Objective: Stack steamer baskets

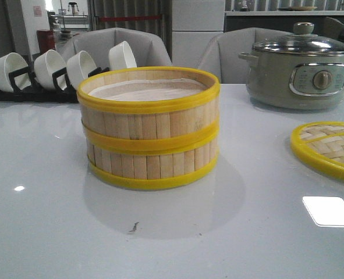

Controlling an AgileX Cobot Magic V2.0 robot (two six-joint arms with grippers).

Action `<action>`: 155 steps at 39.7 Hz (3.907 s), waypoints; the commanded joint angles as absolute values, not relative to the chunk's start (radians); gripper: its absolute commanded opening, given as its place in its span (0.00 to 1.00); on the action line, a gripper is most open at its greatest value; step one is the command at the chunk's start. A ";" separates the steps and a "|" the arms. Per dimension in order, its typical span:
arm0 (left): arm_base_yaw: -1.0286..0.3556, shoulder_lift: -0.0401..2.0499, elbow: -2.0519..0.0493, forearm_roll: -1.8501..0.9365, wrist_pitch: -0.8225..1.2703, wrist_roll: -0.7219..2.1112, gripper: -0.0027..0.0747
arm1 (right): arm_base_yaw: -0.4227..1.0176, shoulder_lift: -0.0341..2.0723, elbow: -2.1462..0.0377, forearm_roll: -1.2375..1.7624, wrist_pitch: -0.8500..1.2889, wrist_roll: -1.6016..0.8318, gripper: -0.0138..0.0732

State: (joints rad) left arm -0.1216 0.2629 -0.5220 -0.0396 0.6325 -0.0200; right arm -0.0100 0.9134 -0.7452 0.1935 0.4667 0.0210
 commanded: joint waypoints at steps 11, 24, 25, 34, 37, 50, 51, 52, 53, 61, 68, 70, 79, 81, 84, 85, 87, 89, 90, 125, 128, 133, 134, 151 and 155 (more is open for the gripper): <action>-0.128 0.274 -0.550 -0.044 0.544 -0.026 0.14 | -0.012 0.909 -0.780 0.195 0.490 0.015 0.21; -0.128 0.274 -0.550 -0.044 0.544 -0.026 0.14 | -0.012 0.922 -0.780 0.195 0.632 -0.091 0.27; -0.128 0.274 -0.550 -0.044 0.544 -0.026 0.14 | -0.012 0.922 -0.780 0.195 0.636 -0.097 0.28; -0.128 0.274 -0.550 -0.044 0.544 -0.026 0.14 | -0.013 0.978 -0.802 0.194 0.628 -0.115 0.38; -0.128 0.274 -0.550 -0.044 0.544 -0.026 0.14 | -0.013 1.042 -0.842 0.193 0.630 -0.115 0.38; -0.128 0.274 -0.550 -0.044 0.544 -0.026 0.14 | -0.013 1.366 -1.152 0.163 0.724 -0.115 0.38; -0.128 0.274 -0.550 -0.044 0.544 -0.026 0.14 | -0.013 1.385 -1.178 0.155 0.734 -0.115 0.38; -0.128 0.274 -0.550 -0.044 0.544 -0.026 0.14 | -0.014 1.409 -1.196 0.145 0.745 -0.115 0.38; -0.128 0.274 -0.550 -0.044 0.544 -0.026 0.14 | -0.015 1.425 -1.219 0.138 0.756 -0.115 0.38; -0.128 0.274 -0.550 -0.044 0.544 -0.026 0.14 | -0.057 1.546 -1.317 0.121 0.795 -0.115 0.45; -0.128 0.274 -0.550 -0.044 0.544 -0.026 0.14 | -0.103 1.598 -1.329 0.118 0.778 -0.115 0.51; -0.128 0.274 -0.550 -0.044 0.544 -0.026 0.14 | -0.115 1.609 -1.329 0.118 0.777 -0.115 0.51; -0.128 0.274 -0.550 -0.044 0.544 -0.026 0.14 | -0.149 1.655 -1.330 0.118 0.734 -0.115 0.51; -0.128 0.274 -0.550 -0.044 0.544 -0.026 0.14 | -0.152 1.665 -1.332 0.118 0.723 -0.115 0.51; -0.128 0.274 -0.550 -0.044 0.544 -0.026 0.14 | -0.154 1.678 -1.332 0.118 0.706 -0.115 0.51; -0.128 0.274 -0.550 -0.044 0.544 -0.026 0.14 | -0.154 1.682 -1.332 0.118 0.703 -0.115 0.51; -0.128 0.274 -0.550 -0.044 0.544 -0.026 0.14 | -0.154 1.694 -1.338 0.118 0.700 -0.115 0.51; -0.128 0.274 -0.550 -0.044 0.544 -0.026 0.14 | -0.154 1.710 -1.350 0.118 0.705 -0.115 0.51; -0.128 0.274 -0.550 -0.044 0.544 -0.026 0.14 | -0.154 1.721 -1.358 0.118 0.707 -0.115 0.51; -0.128 0.274 -0.550 -0.044 0.544 -0.026 0.14 | -0.154 1.872 -1.491 0.118 0.778 -0.115 0.51; -0.128 0.274 -0.550 -0.044 0.544 -0.026 0.14 | -0.154 1.881 -1.491 0.118 0.778 -0.115 0.51; -0.128 0.274 -0.550 -0.044 0.544 -0.026 0.14 | -0.154 1.894 -1.491 0.115 0.778 -0.115 0.51; -0.128 0.274 -0.550 -0.044 0.544 -0.026 0.14 | -0.154 1.895 -1.491 0.113 0.778 -0.115 0.51; -0.128 0.274 -0.550 -0.044 0.544 -0.026 0.14 | -0.154 1.897 -1.491 0.098 0.754 -0.115 0.51; -0.128 0.274 -0.550 -0.044 0.544 -0.026 0.14 | -0.154 1.897 -1.491 0.098 0.745 -0.115 0.51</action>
